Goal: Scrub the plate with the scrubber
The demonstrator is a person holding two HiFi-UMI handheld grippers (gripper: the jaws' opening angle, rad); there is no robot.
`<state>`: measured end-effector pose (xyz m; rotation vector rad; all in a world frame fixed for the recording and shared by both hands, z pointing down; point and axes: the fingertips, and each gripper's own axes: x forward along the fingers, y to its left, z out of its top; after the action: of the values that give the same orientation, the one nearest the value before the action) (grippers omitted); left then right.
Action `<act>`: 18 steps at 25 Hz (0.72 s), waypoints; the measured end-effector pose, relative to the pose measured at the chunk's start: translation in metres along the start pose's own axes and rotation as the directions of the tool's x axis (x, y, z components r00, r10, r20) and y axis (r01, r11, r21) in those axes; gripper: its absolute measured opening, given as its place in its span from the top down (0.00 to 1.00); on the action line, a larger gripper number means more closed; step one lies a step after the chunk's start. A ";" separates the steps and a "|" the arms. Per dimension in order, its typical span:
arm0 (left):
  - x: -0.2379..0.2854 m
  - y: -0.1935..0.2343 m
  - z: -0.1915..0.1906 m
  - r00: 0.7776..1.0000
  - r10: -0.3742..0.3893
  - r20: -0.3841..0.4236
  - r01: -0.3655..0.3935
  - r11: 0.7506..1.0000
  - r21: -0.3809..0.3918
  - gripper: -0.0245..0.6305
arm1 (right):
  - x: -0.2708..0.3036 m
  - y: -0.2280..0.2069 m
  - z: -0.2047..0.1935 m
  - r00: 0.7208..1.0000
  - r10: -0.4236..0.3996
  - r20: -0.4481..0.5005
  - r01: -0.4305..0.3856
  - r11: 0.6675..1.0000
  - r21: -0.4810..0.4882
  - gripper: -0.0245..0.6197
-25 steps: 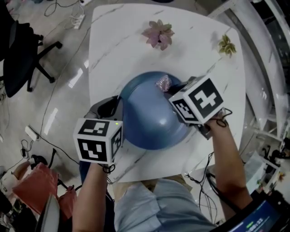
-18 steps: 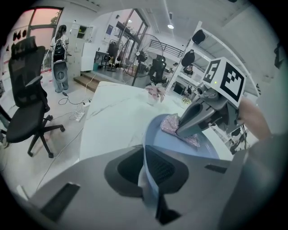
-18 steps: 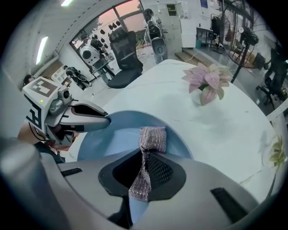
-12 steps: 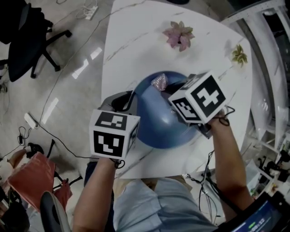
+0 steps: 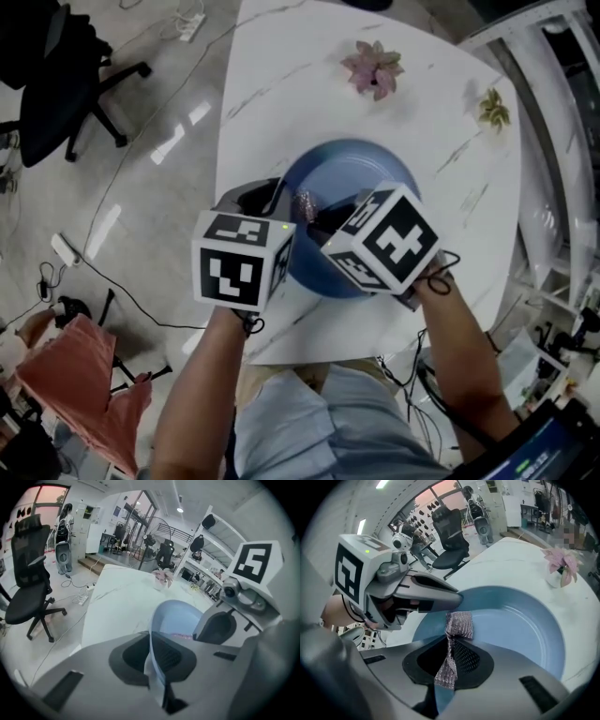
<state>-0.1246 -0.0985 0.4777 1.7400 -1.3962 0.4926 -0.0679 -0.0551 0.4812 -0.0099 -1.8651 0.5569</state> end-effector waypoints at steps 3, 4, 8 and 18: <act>-0.001 -0.002 -0.001 1.000 -0.005 -0.003 0.005 1.000 0.003 0.94 | 0.004 0.016 -0.011 1.000 0.024 -0.003 -0.024 1.000 0.000 0.88; -0.001 -0.001 -0.001 1.000 -0.004 -0.003 0.004 1.000 0.004 0.94 | 0.005 0.021 -0.015 0.999 0.032 -0.005 -0.032 0.999 0.003 0.88; -0.001 0.001 -0.001 1.000 0.002 0.003 -0.002 1.000 0.002 0.94 | 0.005 0.035 -0.036 0.998 0.067 -0.016 -0.067 0.997 0.025 0.88; 0.000 0.002 -0.001 1.000 0.012 -0.010 -0.011 1.000 0.024 0.93 | -0.012 0.019 -0.075 1.000 0.004 -0.012 -0.002 0.986 0.167 0.88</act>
<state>-0.1259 -0.0980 0.4790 1.7471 -1.3989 0.5260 -0.0010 -0.0138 0.4828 0.0946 -1.8018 0.7124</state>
